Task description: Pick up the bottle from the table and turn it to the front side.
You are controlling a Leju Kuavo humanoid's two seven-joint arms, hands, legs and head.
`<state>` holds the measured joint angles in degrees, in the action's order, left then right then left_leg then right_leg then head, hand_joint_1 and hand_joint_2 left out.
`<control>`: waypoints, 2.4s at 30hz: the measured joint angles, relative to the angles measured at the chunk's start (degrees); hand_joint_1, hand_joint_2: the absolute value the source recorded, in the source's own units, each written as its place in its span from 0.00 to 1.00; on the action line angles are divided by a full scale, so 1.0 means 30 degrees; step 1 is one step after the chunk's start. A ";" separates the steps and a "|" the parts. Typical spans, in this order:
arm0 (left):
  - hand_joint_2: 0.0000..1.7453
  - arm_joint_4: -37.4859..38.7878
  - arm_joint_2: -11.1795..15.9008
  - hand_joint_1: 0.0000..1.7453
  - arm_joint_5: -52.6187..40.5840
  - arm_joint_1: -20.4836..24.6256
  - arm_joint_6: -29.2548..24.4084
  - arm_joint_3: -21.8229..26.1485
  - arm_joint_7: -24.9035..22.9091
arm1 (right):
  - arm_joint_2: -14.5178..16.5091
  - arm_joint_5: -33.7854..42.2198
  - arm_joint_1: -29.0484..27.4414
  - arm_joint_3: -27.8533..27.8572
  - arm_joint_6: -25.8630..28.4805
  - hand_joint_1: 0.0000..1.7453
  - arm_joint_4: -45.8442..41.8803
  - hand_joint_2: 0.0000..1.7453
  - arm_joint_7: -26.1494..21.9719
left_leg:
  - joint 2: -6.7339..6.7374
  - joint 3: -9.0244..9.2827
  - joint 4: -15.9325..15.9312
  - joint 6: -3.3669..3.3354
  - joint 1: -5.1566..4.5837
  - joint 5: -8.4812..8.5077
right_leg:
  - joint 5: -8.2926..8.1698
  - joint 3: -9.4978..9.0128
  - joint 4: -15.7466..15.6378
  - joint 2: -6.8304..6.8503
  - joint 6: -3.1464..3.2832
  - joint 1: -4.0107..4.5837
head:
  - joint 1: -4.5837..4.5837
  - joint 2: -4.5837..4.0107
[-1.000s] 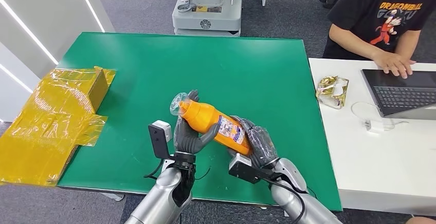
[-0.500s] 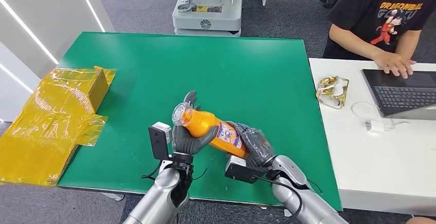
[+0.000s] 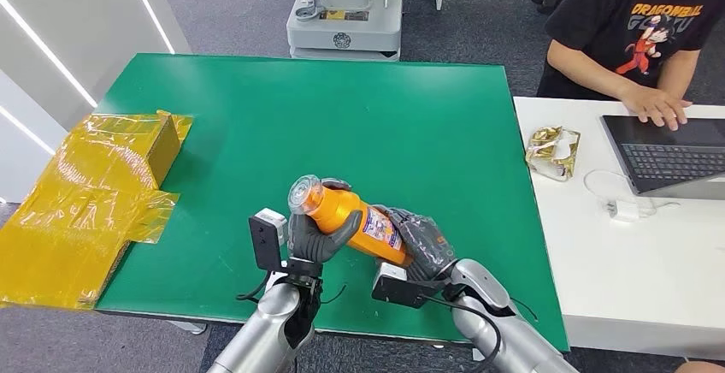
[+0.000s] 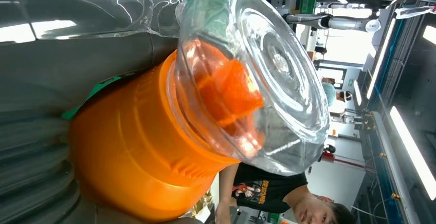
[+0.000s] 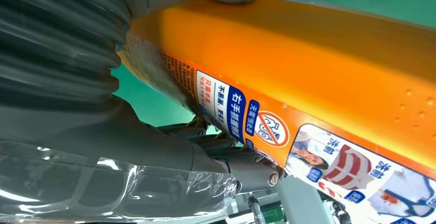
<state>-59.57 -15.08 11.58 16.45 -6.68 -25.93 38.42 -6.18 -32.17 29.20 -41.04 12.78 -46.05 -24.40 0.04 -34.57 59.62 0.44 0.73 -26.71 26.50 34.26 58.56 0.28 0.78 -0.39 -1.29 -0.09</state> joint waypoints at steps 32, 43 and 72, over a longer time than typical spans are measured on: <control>1.00 -0.6151 0.0528 1.00 -0.2632 -0.0270 -0.2937 0.0792 -0.0432 | 0.1829 0.4380 -0.1494 0.1421 0.4413 0.00 -0.1708 1.00 -0.3524 | 0.0000 -0.0005 -0.0012 0.0003 0.0006 0.0003 | 0.0004 0.0004 0.0007 0.0006 0.0004 0.0005 | 0.0004 0.0000; 1.00 -0.7113 0.3658 1.00 -1.1508 0.0711 -0.9963 0.1231 -0.2712 | 0.2951 0.5373 -0.4703 0.1395 0.5107 0.00 -0.5785 1.00 -0.3810 | 0.0006 0.0001 -0.0036 0.0012 0.0020 0.0007 | 0.0021 0.0012 0.0014 0.0002 0.0021 0.0012 | -0.0002 0.0000; 1.00 0.4952 1.0564 1.00 -2.7312 0.6309 -0.8402 0.4242 -1.0203 | 0.4224 0.5082 -0.7218 0.2563 0.3592 0.00 -1.2765 1.00 -0.3247 | 0.0067 0.0017 -0.0044 0.0071 0.0033 0.0047 | -0.0009 0.0031 0.0027 -0.0074 0.0055 0.0015 | 0.0007 0.0000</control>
<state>-44.71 16.61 -70.35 35.37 -31.89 -13.20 7.81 6.49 -16.92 7.54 -33.35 23.56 -84.35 -34.15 0.24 -34.52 59.49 0.65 0.83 -26.57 26.48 34.35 58.64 0.06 0.94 -0.35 -1.27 -0.09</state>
